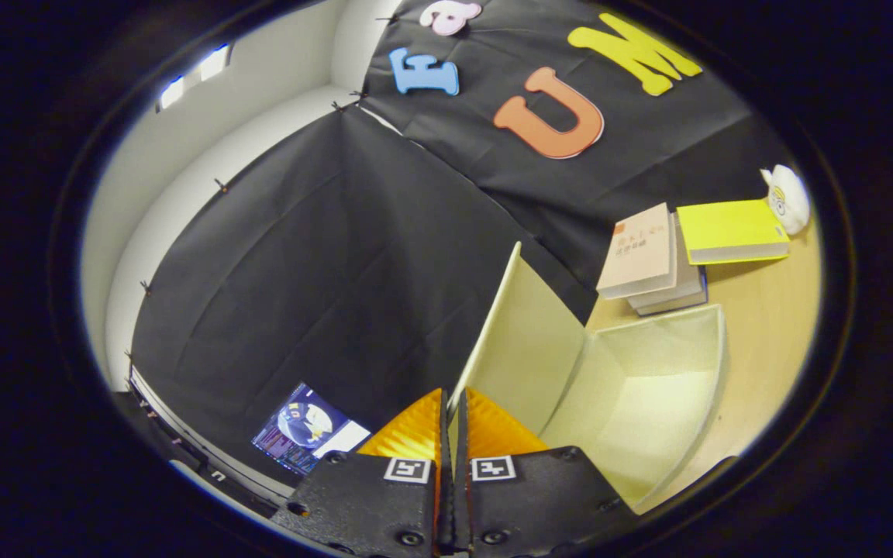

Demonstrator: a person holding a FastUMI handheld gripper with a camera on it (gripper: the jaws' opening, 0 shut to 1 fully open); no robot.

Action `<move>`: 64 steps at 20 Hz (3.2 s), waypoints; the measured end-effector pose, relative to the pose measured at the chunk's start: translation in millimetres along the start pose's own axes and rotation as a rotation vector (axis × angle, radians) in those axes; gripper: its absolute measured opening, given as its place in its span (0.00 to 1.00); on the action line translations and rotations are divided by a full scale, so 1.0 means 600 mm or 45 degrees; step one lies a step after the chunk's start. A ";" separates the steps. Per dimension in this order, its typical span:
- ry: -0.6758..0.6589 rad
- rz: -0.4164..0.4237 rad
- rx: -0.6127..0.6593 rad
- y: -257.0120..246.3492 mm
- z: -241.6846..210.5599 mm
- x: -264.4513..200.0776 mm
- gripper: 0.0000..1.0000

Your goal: Open the storage box then place both shoes into the box .Put the left shoe in first, then the right shoe, with the right side of both shoes facing outward in a uniform manner.

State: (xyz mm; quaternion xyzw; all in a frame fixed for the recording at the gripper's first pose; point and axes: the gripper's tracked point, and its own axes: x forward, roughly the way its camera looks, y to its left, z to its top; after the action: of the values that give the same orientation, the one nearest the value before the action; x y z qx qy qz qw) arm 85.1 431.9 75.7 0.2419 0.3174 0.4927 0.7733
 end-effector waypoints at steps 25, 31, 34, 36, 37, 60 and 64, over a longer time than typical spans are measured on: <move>-0.547 -0.965 -0.692 -0.115 0.059 -0.228 1.00; -0.489 -1.186 -0.646 -0.219 0.020 -0.368 1.00; -0.360 -1.253 -0.540 -0.300 -0.021 -0.406 1.00; -0.262 -1.301 -0.499 -0.356 -0.044 -0.427 1.00; -0.214 -1.336 -0.479 -0.386 -0.057 -0.442 1.00; 0.396 -1.417 -0.014 -0.659 -0.212 -0.454 0.77; 0.402 -1.336 0.135 -0.678 -0.225 -0.439 0.61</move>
State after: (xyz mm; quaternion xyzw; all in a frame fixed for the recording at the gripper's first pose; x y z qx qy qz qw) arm 151.7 37.2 -229.1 0.0129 0.5320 0.0548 0.8449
